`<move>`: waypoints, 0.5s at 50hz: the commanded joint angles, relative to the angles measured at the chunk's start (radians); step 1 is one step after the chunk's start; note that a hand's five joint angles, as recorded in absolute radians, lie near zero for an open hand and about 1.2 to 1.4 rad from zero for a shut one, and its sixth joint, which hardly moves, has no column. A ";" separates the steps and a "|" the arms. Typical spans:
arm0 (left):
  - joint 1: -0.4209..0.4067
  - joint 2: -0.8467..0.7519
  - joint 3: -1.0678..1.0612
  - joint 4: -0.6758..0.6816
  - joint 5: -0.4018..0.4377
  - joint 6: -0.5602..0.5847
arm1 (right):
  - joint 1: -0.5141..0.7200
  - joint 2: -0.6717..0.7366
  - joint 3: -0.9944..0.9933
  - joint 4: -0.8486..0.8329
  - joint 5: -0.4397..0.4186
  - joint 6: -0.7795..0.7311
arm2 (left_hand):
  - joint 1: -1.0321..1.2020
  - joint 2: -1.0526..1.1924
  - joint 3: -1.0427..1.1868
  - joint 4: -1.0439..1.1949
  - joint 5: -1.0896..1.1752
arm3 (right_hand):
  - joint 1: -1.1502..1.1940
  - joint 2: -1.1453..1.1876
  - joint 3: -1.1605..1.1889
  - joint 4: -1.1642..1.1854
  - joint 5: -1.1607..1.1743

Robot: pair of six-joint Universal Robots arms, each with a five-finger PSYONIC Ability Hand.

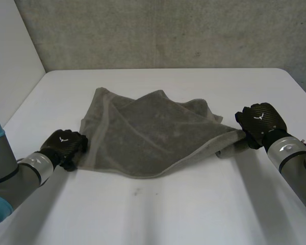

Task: Fold the towel.

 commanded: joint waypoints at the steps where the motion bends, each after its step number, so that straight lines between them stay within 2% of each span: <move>1: 0.000 -0.031 0.027 0.000 -0.001 0.000 | 0.002 0.000 0.000 0.000 0.000 -0.002 | 0.096 0.100 0.099 0.101 0.102 | 0.426 0.214 0.206 0.202 0.238; 25: -0.002 -0.088 0.122 -0.005 -0.001 0.000 | 0.006 0.005 0.001 0.000 0.000 -0.005 | 0.240 0.244 0.243 0.244 0.246 | 0.426 0.214 0.206 0.202 0.238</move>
